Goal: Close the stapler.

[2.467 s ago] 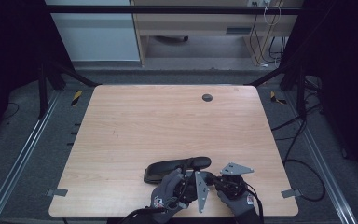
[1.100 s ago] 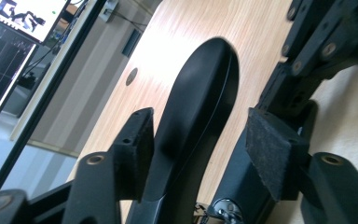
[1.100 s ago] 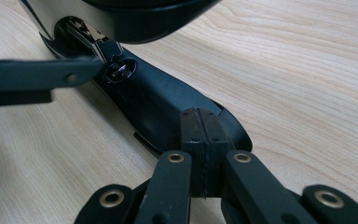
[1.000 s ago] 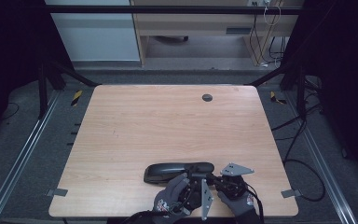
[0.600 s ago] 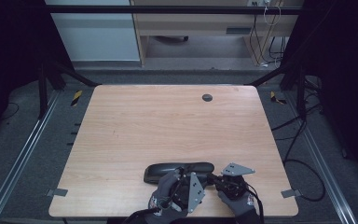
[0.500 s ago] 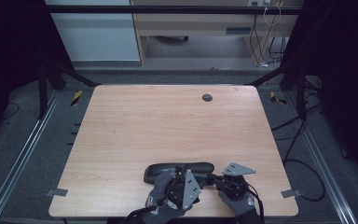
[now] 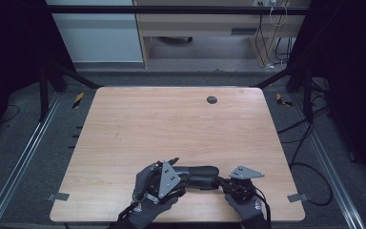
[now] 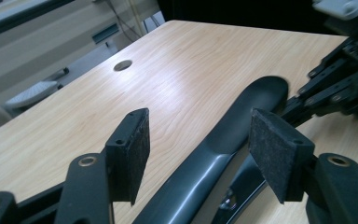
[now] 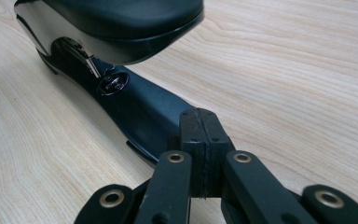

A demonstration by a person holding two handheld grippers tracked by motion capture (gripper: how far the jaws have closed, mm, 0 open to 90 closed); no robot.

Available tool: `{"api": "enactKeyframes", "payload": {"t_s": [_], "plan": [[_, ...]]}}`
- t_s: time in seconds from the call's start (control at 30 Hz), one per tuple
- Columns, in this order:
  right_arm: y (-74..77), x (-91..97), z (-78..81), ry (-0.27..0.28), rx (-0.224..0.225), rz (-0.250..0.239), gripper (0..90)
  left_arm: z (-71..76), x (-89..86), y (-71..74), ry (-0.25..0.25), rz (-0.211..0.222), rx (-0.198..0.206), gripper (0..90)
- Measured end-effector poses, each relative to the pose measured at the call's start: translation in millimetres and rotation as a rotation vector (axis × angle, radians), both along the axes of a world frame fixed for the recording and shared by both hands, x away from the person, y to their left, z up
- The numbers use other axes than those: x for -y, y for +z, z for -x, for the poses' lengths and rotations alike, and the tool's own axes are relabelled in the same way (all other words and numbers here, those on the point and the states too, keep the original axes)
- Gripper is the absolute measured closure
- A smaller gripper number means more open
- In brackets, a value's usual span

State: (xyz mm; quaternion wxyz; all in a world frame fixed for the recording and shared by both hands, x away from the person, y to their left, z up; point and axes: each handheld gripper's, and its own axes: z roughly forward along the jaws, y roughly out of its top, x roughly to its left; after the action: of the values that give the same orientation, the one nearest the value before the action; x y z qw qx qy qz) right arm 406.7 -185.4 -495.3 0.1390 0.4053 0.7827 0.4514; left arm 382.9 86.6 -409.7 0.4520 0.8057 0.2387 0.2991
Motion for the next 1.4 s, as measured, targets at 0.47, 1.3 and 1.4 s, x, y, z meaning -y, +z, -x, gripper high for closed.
{"api": "enactKeyframes", "payload": {"t_s": [0.47,1.3,1.4], "plan": [[5.6,11.0,-3.2,-0.039,0.024,-0.016,90.0,-15.9,-65.3,-15.9,0.149,0.072,-0.081,39.4],[53.1,12.0,-5.1,-0.048,0.142,-0.089,90.0,-24.1,-148.8,-55.7,0.388,0.095,-0.161,39.3],[62.5,6.2,-4.5,-0.031,0.166,-0.101,90.0,-24.1,-152.6,-57.7,0.401,0.098,-0.165,39.0]]}}
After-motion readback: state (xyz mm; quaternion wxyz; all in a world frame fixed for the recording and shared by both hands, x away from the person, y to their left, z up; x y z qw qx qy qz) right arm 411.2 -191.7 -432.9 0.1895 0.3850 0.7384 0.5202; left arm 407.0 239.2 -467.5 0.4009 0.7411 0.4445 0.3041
